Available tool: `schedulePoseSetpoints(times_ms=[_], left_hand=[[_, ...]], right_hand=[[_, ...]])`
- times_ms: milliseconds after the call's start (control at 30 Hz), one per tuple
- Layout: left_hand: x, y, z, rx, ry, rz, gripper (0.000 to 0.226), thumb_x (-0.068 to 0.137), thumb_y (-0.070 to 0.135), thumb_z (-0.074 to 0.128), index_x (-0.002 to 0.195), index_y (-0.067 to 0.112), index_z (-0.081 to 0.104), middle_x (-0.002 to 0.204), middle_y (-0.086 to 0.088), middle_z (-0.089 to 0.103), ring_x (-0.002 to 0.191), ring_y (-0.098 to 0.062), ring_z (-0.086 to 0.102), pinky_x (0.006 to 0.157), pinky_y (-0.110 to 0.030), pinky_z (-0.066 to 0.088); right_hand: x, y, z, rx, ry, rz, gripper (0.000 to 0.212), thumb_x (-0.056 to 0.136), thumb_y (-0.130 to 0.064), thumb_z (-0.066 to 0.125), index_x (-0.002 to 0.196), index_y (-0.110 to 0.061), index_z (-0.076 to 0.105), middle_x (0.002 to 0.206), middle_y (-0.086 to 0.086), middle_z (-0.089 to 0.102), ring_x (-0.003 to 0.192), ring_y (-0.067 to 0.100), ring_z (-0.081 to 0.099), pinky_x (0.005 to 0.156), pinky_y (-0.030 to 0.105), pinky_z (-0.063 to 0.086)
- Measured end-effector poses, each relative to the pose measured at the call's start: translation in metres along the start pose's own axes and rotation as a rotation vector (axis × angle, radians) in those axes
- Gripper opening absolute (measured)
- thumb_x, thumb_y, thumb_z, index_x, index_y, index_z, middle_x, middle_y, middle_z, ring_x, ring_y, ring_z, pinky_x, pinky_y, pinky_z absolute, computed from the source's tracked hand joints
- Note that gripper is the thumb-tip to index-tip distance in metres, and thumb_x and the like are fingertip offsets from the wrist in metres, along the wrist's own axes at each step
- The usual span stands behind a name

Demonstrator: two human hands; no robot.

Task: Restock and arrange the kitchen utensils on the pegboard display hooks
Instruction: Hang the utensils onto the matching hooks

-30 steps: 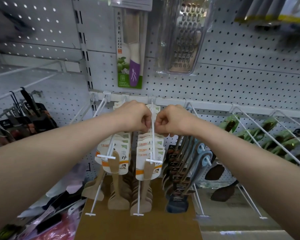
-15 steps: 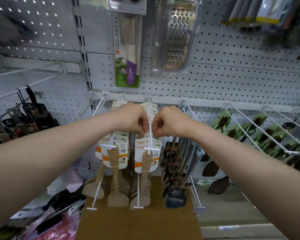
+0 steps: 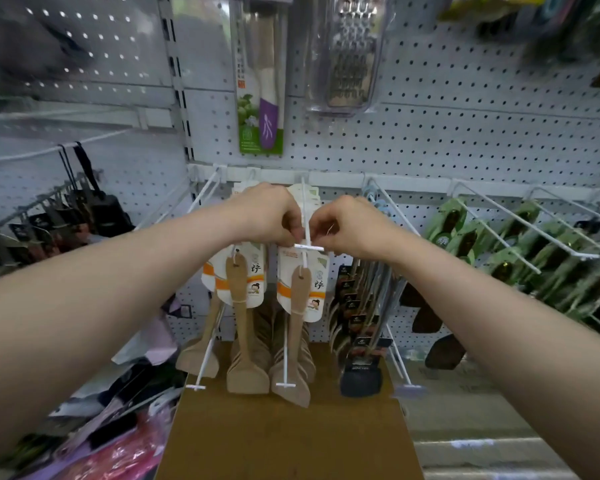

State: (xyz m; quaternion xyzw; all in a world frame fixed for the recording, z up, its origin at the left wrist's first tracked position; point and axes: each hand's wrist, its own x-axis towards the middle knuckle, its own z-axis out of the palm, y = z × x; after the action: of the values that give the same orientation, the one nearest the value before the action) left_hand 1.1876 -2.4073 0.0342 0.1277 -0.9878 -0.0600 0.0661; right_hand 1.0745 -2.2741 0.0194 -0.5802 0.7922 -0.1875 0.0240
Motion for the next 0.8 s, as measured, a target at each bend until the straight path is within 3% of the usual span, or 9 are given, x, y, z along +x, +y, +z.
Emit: schedulePoseSetpoints(times_ms=[67,200,333,433,633,800], left_hand=[[-0.002,0.002,-0.001,0.012,0.002,-0.002,0.019,0.079,0.024,0.075,0.071,0.037,0.063,0.073,0.019,0.059,0.078,-0.007,0.056,0.072,-0.026,0.044],[-0.005,0.006,-0.002,0.047,-0.015,-0.011,0.016,0.079,0.023,0.074,0.074,0.035,0.065,0.080,0.011,0.065,0.084,-0.012,0.060,0.082,-0.035,0.053],[-0.007,0.008,-0.003,0.063,-0.043,-0.026,0.027,0.080,0.023,0.073,0.064,0.039,0.058,0.076,0.014,0.063,0.084,-0.012,0.061,0.085,-0.039,0.053],[-0.009,0.010,-0.005,0.059,-0.059,-0.040,0.031,0.081,0.023,0.073,0.061,0.041,0.056,0.073,0.017,0.061,0.083,-0.011,0.060,0.085,-0.037,0.053],[-0.013,0.015,-0.008,0.049,-0.032,-0.069,0.013,0.083,0.024,0.071,0.076,0.033,0.065,0.086,0.009,0.066,0.087,-0.013,0.060,0.082,-0.032,0.051],[-0.015,0.018,-0.003,0.069,-0.051,-0.103,0.008,0.082,0.031,0.074,0.081,0.030,0.066,0.085,0.009,0.064,0.088,-0.014,0.059,0.073,-0.028,0.045]], right_hand=[[-0.003,-0.002,-0.001,-0.009,0.029,-0.007,0.025,0.081,-0.015,0.075,0.076,-0.036,0.061,0.081,-0.005,0.069,0.080,0.015,0.066,0.077,0.030,0.053],[-0.007,-0.008,0.004,-0.064,0.078,-0.010,0.012,0.084,-0.013,0.070,0.088,-0.025,0.072,0.076,-0.006,0.061,0.078,0.015,0.058,0.072,0.024,0.042],[-0.008,-0.008,0.004,-0.058,0.076,0.012,0.014,0.085,-0.012,0.068,0.091,-0.022,0.077,0.076,-0.007,0.061,0.081,0.014,0.061,0.077,0.027,0.050],[-0.008,-0.008,0.003,-0.061,0.066,0.005,0.014,0.086,-0.012,0.067,0.091,-0.021,0.077,0.074,-0.009,0.060,0.079,0.013,0.059,0.075,0.025,0.047],[-0.010,-0.009,0.004,0.002,0.114,-0.008,0.012,0.087,-0.018,0.070,0.098,-0.021,0.074,0.086,-0.004,0.068,0.082,0.015,0.060,0.077,0.029,0.048],[-0.020,-0.010,0.008,0.004,0.116,0.047,0.016,0.082,-0.016,0.075,0.094,-0.023,0.068,0.083,-0.007,0.063,0.074,0.011,0.057,0.067,0.022,0.042]])
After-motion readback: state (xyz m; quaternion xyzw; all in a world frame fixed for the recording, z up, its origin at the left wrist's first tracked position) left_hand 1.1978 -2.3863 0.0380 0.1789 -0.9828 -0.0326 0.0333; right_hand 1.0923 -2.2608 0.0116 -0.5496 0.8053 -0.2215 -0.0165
